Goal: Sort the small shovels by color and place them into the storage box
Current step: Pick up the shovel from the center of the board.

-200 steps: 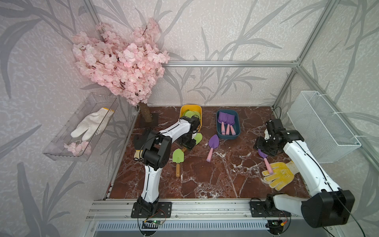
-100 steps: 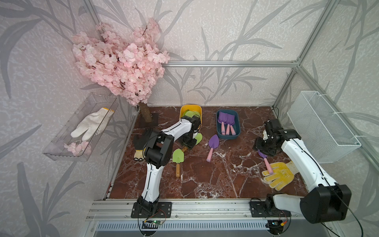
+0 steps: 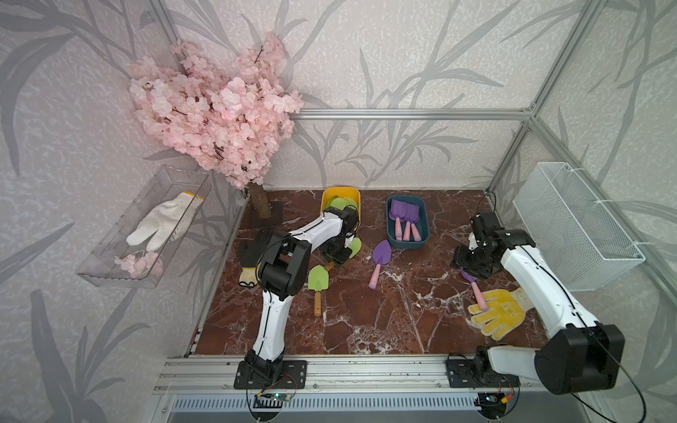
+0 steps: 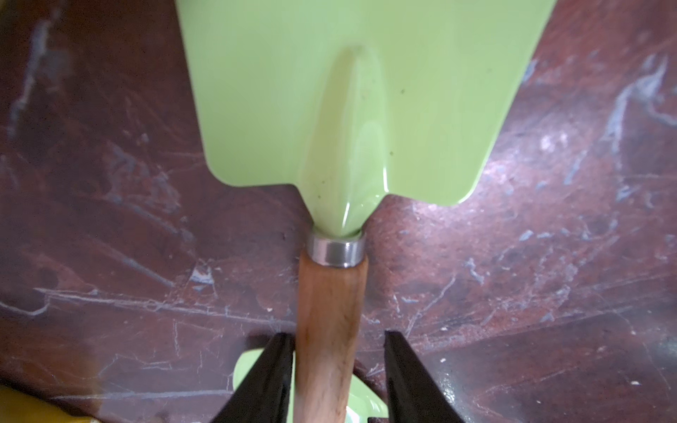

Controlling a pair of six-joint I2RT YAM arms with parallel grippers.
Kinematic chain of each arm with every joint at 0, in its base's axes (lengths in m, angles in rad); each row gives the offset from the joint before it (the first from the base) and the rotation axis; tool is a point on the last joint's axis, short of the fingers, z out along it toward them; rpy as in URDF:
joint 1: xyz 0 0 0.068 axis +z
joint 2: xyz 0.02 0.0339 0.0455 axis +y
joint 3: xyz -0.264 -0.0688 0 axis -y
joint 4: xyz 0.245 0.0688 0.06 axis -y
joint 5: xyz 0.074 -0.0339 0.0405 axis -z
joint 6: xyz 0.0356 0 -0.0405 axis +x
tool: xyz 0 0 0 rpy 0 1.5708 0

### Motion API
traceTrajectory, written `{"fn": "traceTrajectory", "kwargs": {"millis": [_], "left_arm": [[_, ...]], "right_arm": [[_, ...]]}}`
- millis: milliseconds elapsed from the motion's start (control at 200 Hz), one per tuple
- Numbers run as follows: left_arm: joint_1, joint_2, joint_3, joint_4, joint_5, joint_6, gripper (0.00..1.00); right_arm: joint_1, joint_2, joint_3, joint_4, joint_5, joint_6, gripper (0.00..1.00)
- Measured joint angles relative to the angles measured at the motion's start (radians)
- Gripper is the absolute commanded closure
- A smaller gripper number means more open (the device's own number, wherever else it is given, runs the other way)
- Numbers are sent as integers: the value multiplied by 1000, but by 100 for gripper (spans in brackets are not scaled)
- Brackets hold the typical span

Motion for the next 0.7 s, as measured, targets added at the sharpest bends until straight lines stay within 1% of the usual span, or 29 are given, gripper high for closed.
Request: {"fn": "traceTrajectory", "kwargs": {"millis": [420, 490, 700], "left_arm": [[0, 0, 0, 0, 8, 1, 65], [0, 0, 0, 0, 10, 1, 68], [-5, 0, 0, 0, 11, 2, 73]], "right_arm": [[0, 8, 0, 8, -11, 0, 39], [0, 8, 0, 9, -11, 0, 39], [0, 7, 0, 10, -16, 0, 39]]}}
